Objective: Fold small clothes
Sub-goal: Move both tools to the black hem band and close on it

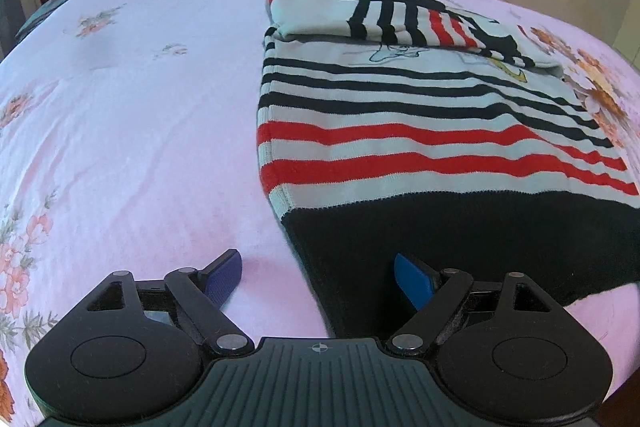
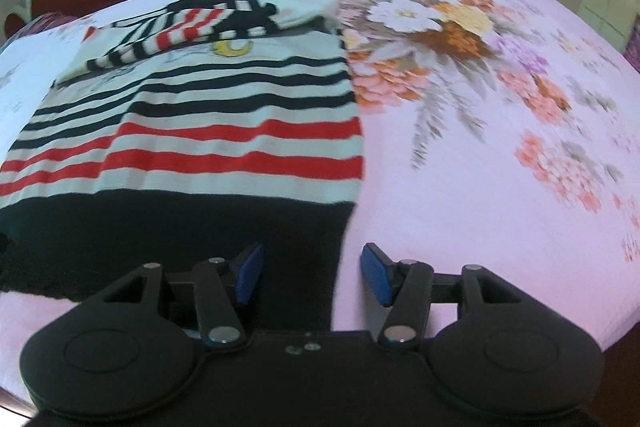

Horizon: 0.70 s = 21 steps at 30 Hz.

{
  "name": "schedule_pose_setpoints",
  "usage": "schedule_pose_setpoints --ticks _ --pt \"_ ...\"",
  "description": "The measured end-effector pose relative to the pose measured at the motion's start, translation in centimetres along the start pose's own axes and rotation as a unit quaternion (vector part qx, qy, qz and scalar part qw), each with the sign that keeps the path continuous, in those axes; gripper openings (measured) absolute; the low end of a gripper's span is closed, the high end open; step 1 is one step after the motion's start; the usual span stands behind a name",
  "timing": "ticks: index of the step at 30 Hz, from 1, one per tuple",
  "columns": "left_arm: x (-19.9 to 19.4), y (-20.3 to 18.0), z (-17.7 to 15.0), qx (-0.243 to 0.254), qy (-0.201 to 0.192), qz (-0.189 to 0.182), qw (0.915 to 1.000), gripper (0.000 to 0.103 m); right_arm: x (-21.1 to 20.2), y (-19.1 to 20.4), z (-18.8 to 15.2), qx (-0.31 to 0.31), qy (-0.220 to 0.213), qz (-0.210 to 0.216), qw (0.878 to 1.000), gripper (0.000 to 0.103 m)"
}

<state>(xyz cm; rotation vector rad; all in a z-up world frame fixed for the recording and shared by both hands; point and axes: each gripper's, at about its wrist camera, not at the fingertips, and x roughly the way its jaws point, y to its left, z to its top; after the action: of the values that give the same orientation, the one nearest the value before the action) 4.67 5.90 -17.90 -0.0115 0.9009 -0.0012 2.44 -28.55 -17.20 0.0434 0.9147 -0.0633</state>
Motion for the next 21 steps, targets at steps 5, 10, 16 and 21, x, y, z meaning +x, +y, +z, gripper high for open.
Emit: schedule_pose_setpoints --ticks 5,10,16,21 --pt "0.07 -0.12 -0.05 -0.001 0.0 -0.003 1.0 0.087 0.26 -0.67 -0.27 0.013 0.001 -0.002 1.0 0.057" --pt "0.01 -0.02 0.04 -0.004 0.003 -0.015 0.9999 0.086 0.53 -1.03 0.02 0.036 0.013 0.016 0.999 0.048" --pt "-0.68 -0.06 -0.12 0.006 0.012 -0.044 0.9989 0.057 0.73 -0.84 0.53 0.041 0.029 0.042 0.998 0.032" --pt "-0.51 -0.15 0.47 -0.01 0.035 -0.086 0.9957 0.019 0.93 -0.63 0.72 0.038 0.038 0.055 0.997 0.018"
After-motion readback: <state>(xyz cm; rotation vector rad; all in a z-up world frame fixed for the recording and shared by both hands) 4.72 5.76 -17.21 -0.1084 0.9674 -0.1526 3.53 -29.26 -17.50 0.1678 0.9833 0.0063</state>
